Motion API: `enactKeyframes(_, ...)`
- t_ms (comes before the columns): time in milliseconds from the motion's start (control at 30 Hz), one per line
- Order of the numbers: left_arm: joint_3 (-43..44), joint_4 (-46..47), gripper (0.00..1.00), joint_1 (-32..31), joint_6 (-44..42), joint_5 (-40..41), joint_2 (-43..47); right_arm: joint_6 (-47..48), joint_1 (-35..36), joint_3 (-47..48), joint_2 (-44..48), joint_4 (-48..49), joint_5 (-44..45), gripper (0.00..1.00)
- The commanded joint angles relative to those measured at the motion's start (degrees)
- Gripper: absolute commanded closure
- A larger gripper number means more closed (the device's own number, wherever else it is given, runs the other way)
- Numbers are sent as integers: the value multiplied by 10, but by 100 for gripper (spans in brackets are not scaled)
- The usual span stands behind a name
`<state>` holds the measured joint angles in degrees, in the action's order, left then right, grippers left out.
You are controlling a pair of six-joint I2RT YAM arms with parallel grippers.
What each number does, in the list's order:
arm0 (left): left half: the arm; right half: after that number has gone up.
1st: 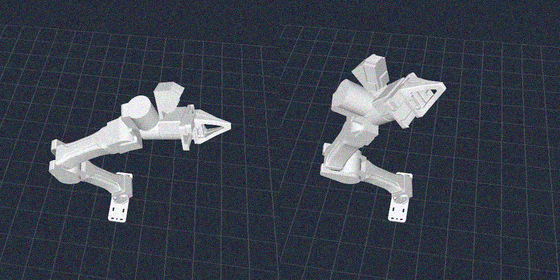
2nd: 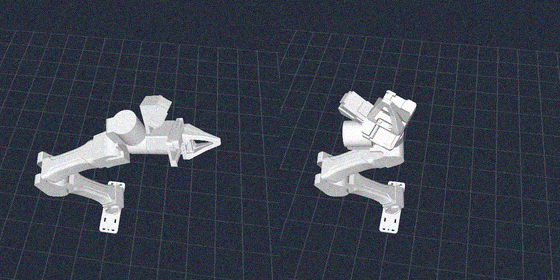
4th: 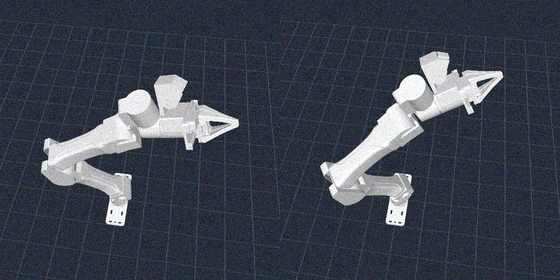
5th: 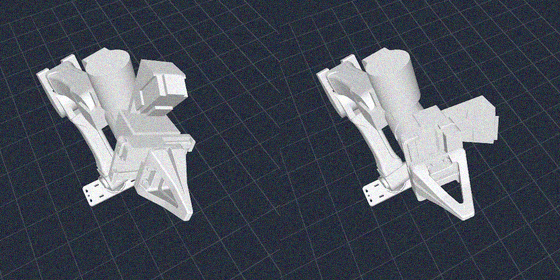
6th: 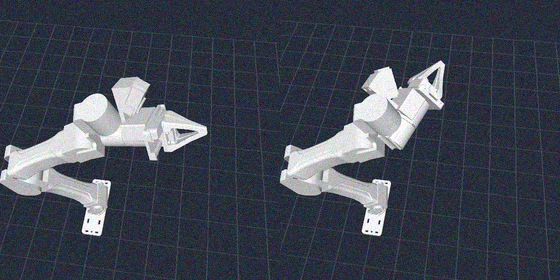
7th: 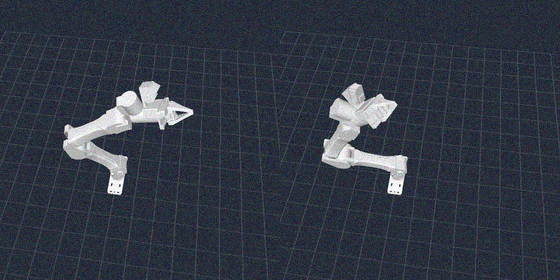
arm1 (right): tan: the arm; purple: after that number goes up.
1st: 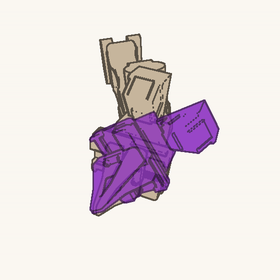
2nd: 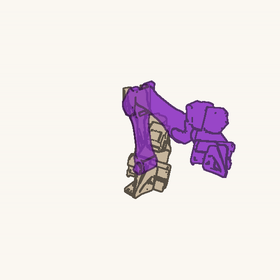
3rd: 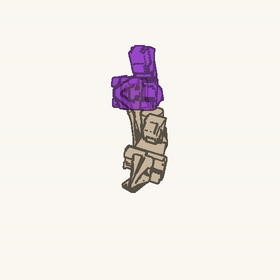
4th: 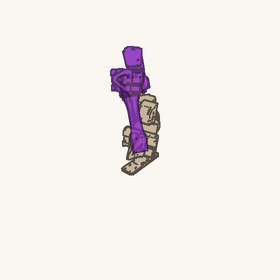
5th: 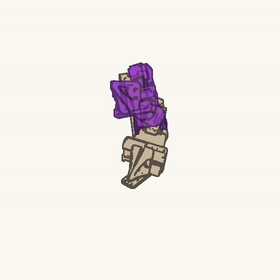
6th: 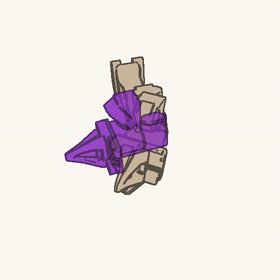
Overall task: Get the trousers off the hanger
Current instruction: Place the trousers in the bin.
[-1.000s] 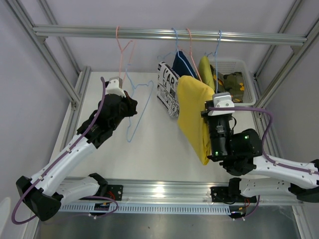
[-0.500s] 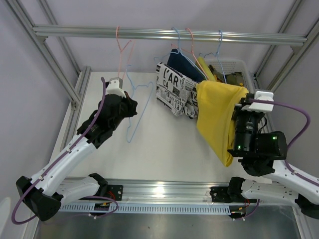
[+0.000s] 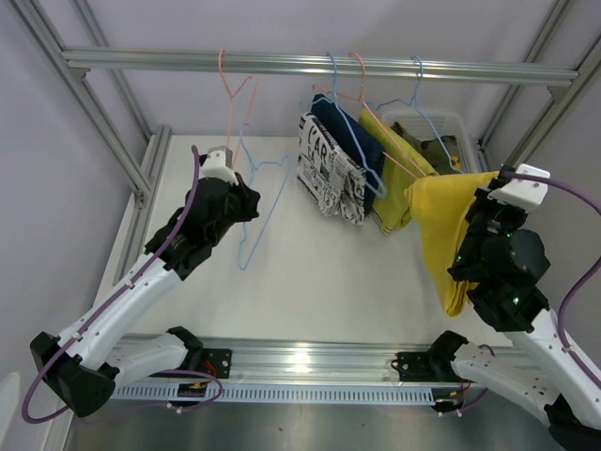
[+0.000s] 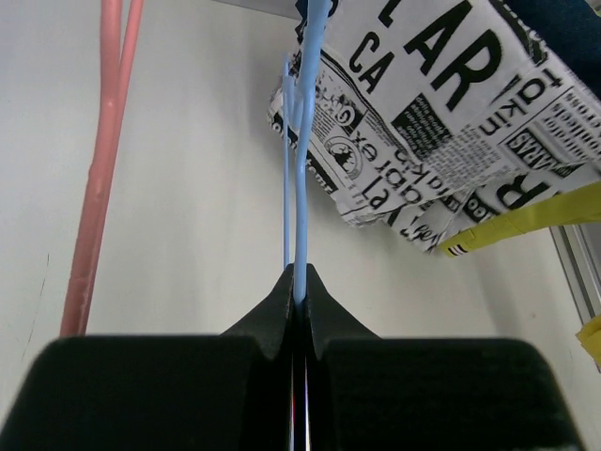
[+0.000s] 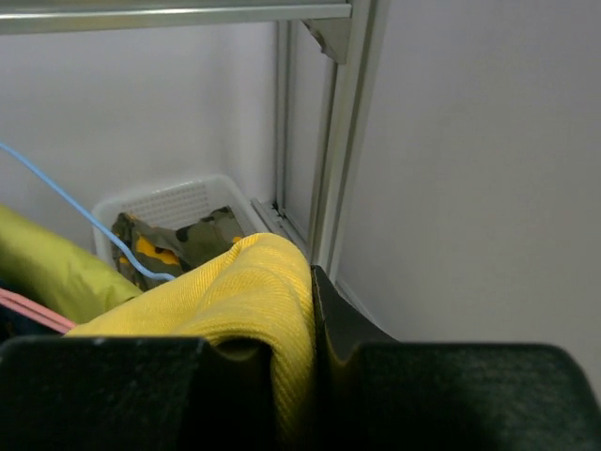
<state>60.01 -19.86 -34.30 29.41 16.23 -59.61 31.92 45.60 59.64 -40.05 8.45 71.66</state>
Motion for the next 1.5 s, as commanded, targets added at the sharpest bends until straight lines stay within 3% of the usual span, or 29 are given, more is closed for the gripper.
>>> enactKeyframes(0,23,14,99,4,-8,-8,6,-90,-52,46,-17,-51,-27,100)
enactKeyframes(300,24,13,99,4,-6,-16,7,-254,-179,94,-86,-200,-70,100)
enactKeyframes(933,25,12,99,5,-3,-27,7,-400,-362,122,-170,-290,-156,100)
enactKeyframes(1467,27,12,99,5,-2,-35,6,-469,-438,184,-260,-317,-238,100)
